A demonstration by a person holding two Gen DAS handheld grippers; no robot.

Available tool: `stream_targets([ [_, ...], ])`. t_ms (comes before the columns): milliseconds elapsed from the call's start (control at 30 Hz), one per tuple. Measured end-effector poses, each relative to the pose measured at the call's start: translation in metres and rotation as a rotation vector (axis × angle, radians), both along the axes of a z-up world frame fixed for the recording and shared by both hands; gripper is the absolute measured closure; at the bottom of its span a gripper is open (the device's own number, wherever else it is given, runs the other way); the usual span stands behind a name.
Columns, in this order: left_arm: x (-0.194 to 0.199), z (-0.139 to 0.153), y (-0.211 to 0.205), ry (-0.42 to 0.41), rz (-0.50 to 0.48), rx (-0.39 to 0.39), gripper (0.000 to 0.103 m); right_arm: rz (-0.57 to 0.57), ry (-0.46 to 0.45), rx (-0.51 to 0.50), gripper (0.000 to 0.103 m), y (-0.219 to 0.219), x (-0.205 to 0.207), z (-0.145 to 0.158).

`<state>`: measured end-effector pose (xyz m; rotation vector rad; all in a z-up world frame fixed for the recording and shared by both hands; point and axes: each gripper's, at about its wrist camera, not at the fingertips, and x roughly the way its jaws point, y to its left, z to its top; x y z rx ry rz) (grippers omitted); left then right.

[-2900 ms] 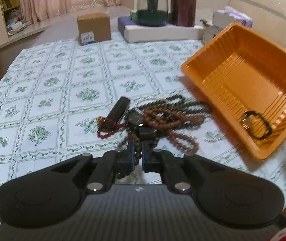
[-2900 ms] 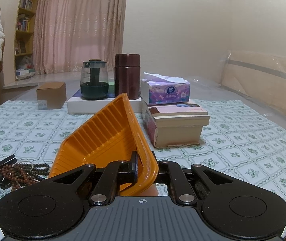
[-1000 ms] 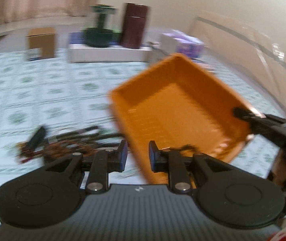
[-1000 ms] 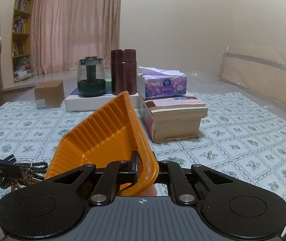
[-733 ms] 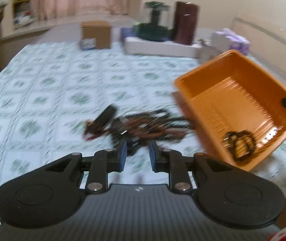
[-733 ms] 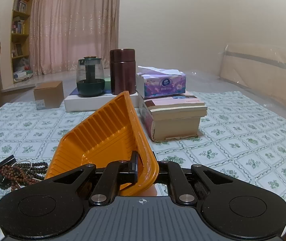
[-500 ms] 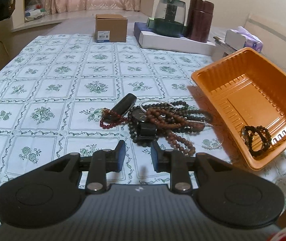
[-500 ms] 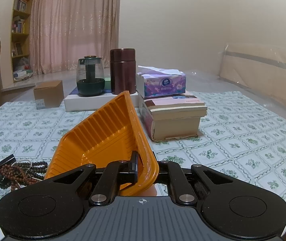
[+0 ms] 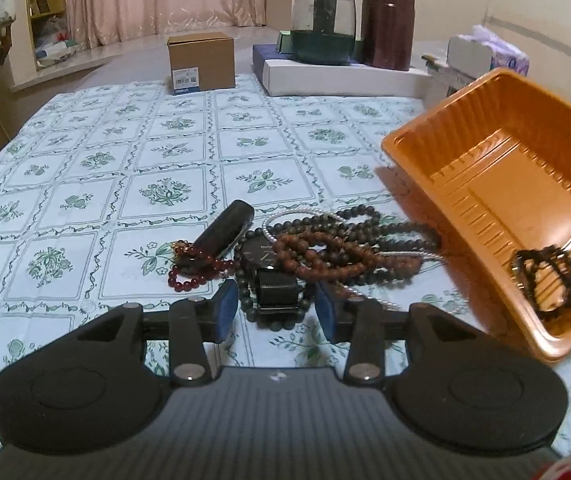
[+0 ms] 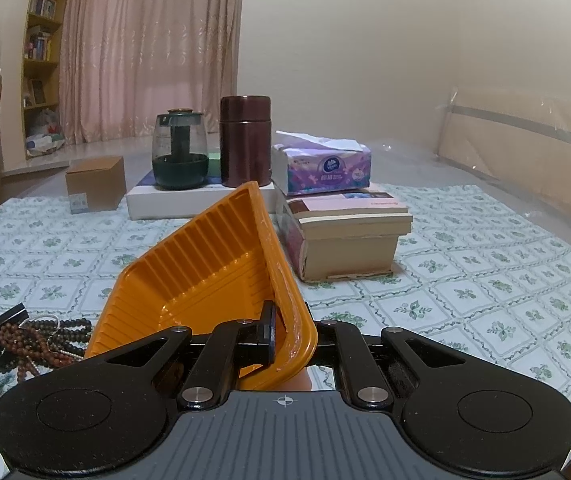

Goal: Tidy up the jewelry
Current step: 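Grasp another black item from the pile with the left tool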

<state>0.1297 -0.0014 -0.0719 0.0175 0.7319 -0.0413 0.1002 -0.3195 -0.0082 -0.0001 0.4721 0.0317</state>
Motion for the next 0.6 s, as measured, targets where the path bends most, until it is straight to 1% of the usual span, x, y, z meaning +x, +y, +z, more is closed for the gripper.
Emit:
stream_targets([
  [33, 0.001, -0.002, -0.001, -0.002, 0.004, 0.009, 0.066, 0.000, 0.000, 0.001, 0.093, 0.000, 0.000, 0.000],
  [133, 0.005, -0.006, -0.001, 0.000, 0.000, -0.001, 0.066, -0.001, -0.001, -0.005, 0.093, 0.000, 0.000, -0.001],
  [200, 0.008, -0.008, -0.003, 0.003, -0.007, 0.010, 0.070, -0.002, 0.000, -0.005, 0.093, 0.000, 0.000, -0.001],
  [267, 0.011, -0.011, -0.002, 0.018, -0.010, 0.009, 0.083, -0.001, -0.001, -0.004, 0.093, 0.000, 0.000, -0.001],
  [433, 0.007, -0.004, 0.003, 0.019, -0.009, 0.003, 0.083, 0.000, -0.001, -0.007, 0.093, 0.000, 0.000, -0.001],
  [600, 0.002, 0.014, 0.010, -0.006, -0.013, -0.007, 0.083, 0.001, -0.002, -0.007, 0.093, 0.001, 0.000, -0.001],
])
